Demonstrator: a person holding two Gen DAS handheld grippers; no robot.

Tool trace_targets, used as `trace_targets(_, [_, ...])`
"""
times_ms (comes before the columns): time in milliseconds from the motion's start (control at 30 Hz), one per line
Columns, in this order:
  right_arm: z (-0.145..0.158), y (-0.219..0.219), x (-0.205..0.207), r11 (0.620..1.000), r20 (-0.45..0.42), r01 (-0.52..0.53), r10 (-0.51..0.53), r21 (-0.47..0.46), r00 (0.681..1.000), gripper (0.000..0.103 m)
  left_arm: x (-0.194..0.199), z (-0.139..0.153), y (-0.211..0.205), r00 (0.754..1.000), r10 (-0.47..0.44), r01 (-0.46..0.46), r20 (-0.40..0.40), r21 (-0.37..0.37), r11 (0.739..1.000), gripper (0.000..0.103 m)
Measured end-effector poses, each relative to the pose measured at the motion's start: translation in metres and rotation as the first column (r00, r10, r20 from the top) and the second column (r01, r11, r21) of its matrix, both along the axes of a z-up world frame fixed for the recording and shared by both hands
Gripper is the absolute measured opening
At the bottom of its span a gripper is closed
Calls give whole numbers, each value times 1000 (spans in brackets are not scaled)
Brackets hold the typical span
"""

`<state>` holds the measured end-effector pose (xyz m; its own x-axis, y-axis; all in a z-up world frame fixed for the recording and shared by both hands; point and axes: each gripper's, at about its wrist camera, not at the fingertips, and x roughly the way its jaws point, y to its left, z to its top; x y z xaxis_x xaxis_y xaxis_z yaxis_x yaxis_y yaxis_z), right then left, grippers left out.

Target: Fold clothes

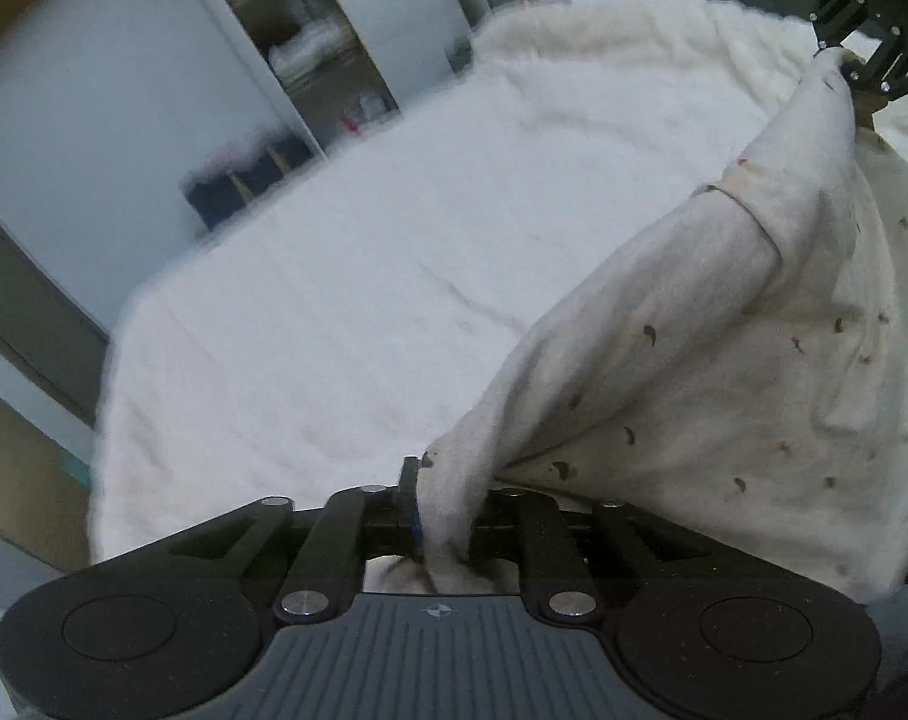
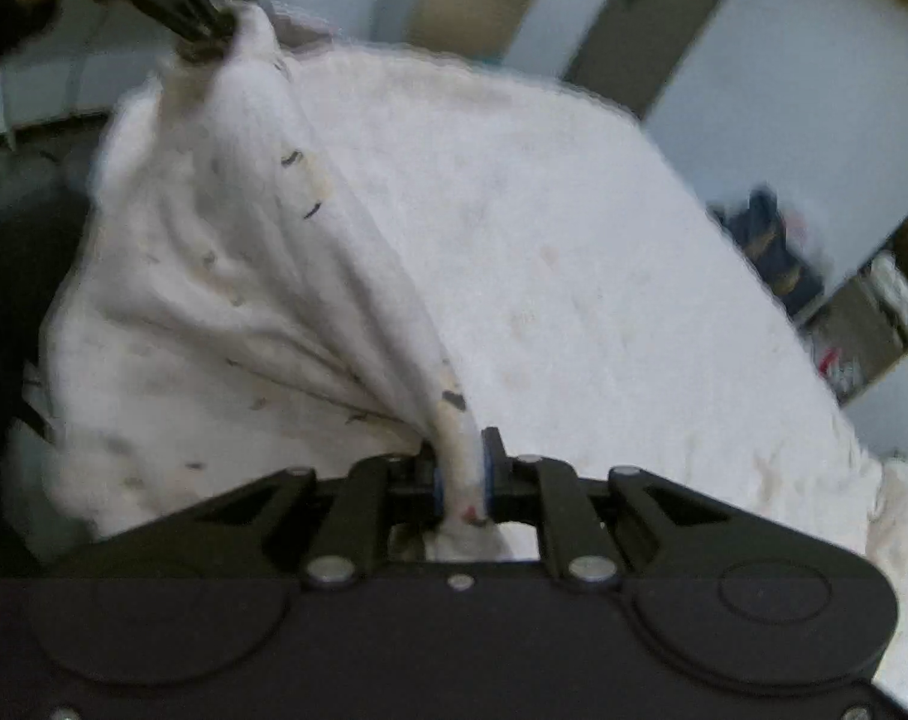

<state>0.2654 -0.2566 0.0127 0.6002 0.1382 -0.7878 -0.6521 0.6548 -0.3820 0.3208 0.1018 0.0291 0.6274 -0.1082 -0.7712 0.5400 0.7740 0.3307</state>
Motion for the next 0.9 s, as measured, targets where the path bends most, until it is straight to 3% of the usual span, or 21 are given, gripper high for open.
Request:
trace_targets(33, [-8,-1,11,999,1,31,-31,-16,1000,46,24,-23,3,998,65,-65,-18,-14,998,58])
trace_targets(67, [-37,-2,35,988,16,141,-140,-65,990,51,49,-47,8,990,133,-134,-41,-29,991,57])
trace_targets(100, [-69,-4,62,958,41,264,-261,-117,965,49,70,-71,16,975,207,-211,-80,-55,976,54])
trace_targets(200, [-99,-6,67,932,78,333,-324,-146,943,49,81,-98,35,949,296,-308,-109,-113,945,51])
trace_targets(267, [-103,-17,46,929,112,358,-348,-97,931,58,73,-90,44,953,288,-300,-90,-171,939,53])
trace_targets(333, [-100,-27,34,922,143,384,-374,-47,916,65,40,-76,49,967,242,-254,-78,-252,934,69])
trace_targets(400, [-90,-45,8,906,139,416,-422,75,896,67,9,-65,47,976,205,-216,-70,-324,921,84])
trace_targets(467, [-85,-58,-12,876,133,446,-472,185,872,68,-23,-59,36,986,160,-164,-44,-421,892,87])
trace_targets(533, [-88,-62,-36,818,144,464,-533,340,834,68,-47,-60,20,992,128,-115,-8,-503,857,91])
trace_targets(567, [-87,-63,-44,766,119,475,-570,433,813,65,-58,-63,9,993,116,-89,16,-546,833,93])
trace_targets(667, [-95,-61,-50,588,-17,514,-648,625,761,55,-71,-90,-29,982,182,-104,41,-689,717,94])
trace_targets(700, [-100,-59,-51,538,-62,521,-654,663,754,53,-72,-101,-41,978,208,-122,29,-728,675,94])
trace_targets(733, [-111,-49,-48,517,-89,509,-636,688,766,51,-71,-115,-51,976,215,-152,-14,-755,637,94])
trace_targets(800, [-139,-17,-44,581,-79,484,-584,654,808,49,-67,-142,-69,968,227,-218,-103,-793,568,94])
trace_targets(833, [-143,-14,-44,593,-81,485,-577,643,812,44,-65,-154,-72,956,250,-273,-151,-769,578,94])
trace_targets(867, [-156,-19,-45,626,-83,546,-612,556,786,38,-62,-167,-73,940,280,-330,-197,-736,591,92])
trace_targets(900, [-171,-25,-47,653,-78,611,-652,448,754,34,-59,-181,-66,908,346,-410,-237,-669,620,79])
